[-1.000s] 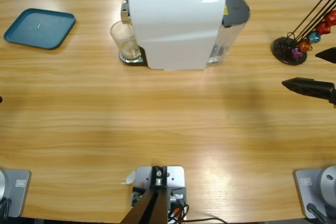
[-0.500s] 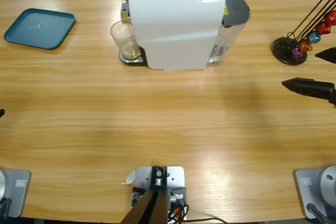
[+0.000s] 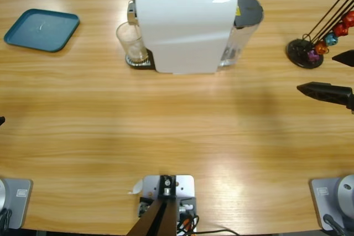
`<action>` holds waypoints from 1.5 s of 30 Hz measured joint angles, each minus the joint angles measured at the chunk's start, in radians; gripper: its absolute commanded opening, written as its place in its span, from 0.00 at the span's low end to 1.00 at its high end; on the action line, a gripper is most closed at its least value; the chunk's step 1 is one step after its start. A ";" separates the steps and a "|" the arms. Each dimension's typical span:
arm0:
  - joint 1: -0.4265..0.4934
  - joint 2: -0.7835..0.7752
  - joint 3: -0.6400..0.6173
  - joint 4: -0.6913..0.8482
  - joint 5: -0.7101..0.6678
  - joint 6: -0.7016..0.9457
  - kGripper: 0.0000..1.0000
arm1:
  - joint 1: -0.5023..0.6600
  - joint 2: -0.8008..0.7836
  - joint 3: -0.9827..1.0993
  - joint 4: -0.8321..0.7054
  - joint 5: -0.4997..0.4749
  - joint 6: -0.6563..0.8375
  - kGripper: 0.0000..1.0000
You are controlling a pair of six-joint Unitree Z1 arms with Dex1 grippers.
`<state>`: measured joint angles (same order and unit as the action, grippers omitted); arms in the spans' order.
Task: Pour coffee
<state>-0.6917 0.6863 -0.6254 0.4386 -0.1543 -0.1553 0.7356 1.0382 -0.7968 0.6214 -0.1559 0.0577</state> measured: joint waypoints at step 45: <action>0.000 0.000 0.000 0.000 0.000 0.000 1.00 | 0.001 0.017 0.000 0.000 0.000 0.000 1.00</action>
<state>-0.6917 0.6863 -0.6252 0.4384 -0.1543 -0.1553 0.7366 1.0557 -0.7970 0.6210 -0.1559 0.0577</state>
